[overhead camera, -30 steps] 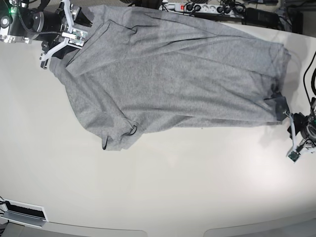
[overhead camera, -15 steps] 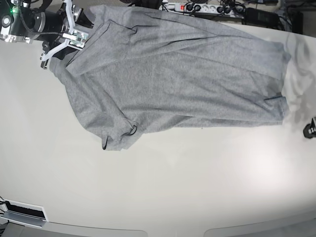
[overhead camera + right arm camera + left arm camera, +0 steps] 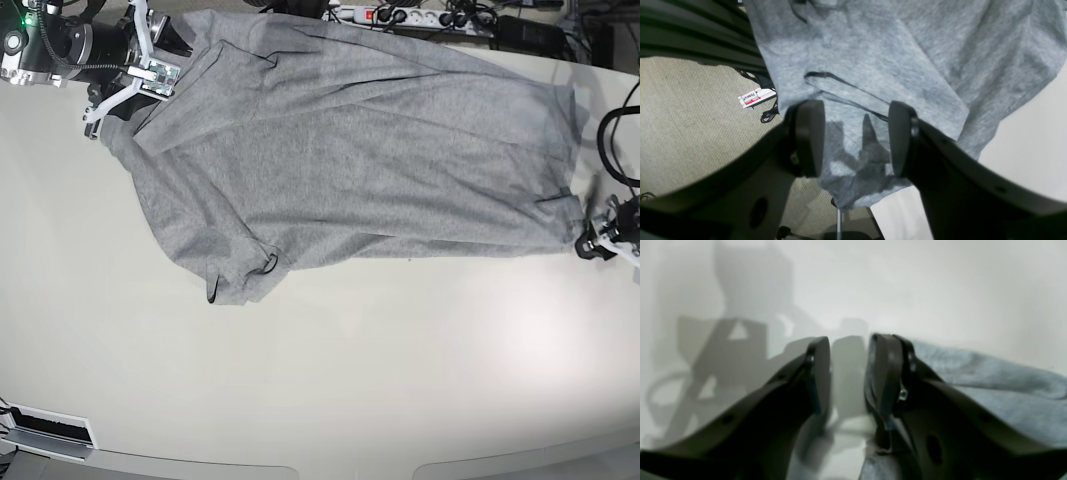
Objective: Layout the t-shirt on the table in an organized manner, then fold the t-shirt properly
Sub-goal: 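Move the right gripper along the shirt side toward the hem and grasp it, then fold the shirt lengthwise, pulling the hem side with both grippers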
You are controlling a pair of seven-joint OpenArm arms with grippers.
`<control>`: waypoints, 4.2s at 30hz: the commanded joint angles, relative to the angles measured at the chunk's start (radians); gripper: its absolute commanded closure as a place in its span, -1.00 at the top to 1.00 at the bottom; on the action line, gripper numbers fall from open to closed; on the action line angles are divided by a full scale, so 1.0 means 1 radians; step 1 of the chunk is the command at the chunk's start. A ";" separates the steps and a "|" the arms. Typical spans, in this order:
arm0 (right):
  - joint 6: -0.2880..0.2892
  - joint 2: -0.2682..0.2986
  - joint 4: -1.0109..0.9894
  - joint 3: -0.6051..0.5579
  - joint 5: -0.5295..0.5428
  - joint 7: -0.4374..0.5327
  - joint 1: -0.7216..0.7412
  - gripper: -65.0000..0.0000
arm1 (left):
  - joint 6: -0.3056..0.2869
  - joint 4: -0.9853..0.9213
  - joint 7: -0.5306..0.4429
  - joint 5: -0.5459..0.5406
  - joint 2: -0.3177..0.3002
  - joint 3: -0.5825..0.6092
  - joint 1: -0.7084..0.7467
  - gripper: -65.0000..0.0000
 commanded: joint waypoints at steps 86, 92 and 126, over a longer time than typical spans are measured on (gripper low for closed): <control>0.104 -0.444 -1.463 0.300 0.127 0.225 1.040 -1.00 | -0.087 0.023 0.003 -0.029 0.043 -0.007 -0.074 -1.00; 0.104 -0.438 -1.462 0.300 0.099 0.207 1.118 -1.00 | -0.090 0.023 0.011 -0.024 0.022 -0.007 -0.186 -1.00; 0.104 -0.360 -1.383 0.299 0.280 -0.156 1.178 -1.00 | -0.202 0.023 0.216 -0.107 -0.005 -0.005 -0.237 -1.00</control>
